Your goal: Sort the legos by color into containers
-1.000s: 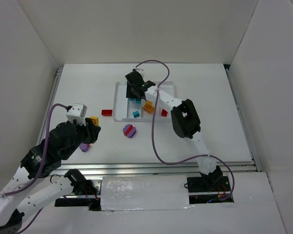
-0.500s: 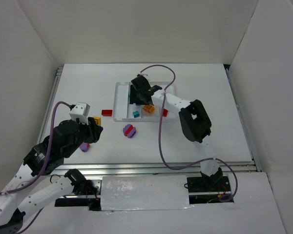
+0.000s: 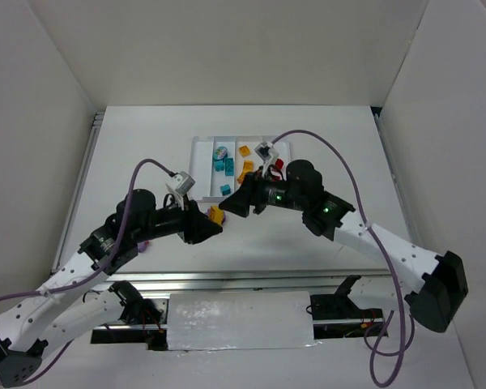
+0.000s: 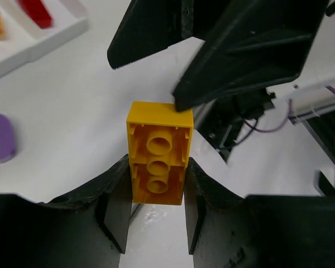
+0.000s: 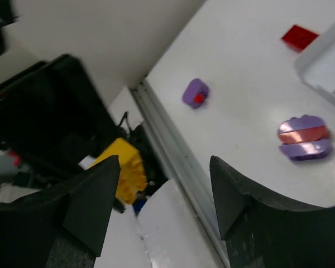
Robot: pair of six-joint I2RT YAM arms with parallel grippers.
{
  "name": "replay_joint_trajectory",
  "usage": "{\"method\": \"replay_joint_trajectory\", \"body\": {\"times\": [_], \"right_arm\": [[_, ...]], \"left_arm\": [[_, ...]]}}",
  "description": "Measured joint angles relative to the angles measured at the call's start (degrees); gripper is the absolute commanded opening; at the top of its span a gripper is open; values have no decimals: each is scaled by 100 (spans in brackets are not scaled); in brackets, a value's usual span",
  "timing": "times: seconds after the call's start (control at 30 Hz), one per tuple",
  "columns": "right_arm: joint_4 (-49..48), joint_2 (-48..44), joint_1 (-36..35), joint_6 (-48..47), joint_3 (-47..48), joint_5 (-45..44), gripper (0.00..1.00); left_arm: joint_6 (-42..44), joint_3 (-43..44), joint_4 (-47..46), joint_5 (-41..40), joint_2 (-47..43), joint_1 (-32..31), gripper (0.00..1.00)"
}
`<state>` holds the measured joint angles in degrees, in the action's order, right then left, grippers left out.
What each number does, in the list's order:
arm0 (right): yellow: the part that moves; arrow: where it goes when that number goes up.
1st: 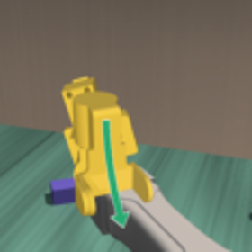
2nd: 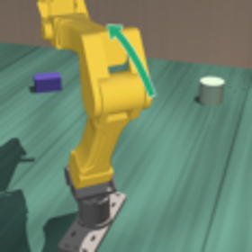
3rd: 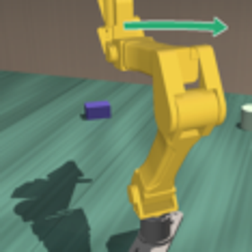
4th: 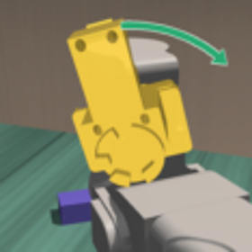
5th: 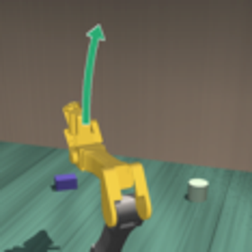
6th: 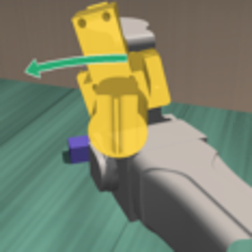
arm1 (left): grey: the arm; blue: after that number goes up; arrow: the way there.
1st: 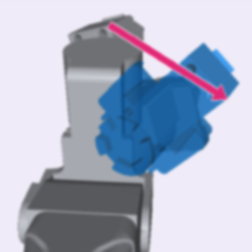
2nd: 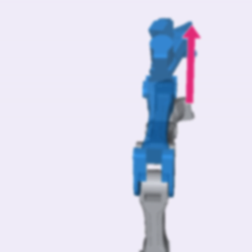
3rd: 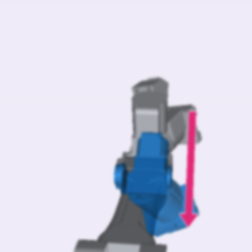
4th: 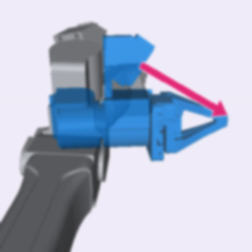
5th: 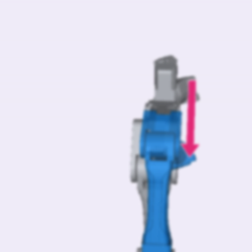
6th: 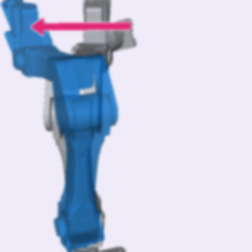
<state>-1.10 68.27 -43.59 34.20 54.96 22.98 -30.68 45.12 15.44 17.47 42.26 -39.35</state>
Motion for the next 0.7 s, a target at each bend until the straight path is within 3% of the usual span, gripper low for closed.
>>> {"method": "replay_joint_trajectory", "body": {"times": [0.23, 0.33, 0.37, 0.47, 0.7], "right_arm": [[-713, -968, -398, 302, -638, 876, 72], [-1016, -1132, -592, 398, -785, 1141, 67], [-1108, -1141, -645, 433, -815, 1200, 57], [-1309, -1069, -750, 494, -837, 1331, 49], [-1598, -957, -791, 476, -839, 1366, 49]], "left_arm": [[-125, -199, -883, 1425, 7, -66, 0], [-168, -286, -1322, 1749, -186, -63, 0], [-219, -319, -1447, 1843, -245, -63, 0], [-282, -361, -1628, 2046, -343, -63, 0], [-407, -426, -1637, 2146, -350, -17, 0]]}}
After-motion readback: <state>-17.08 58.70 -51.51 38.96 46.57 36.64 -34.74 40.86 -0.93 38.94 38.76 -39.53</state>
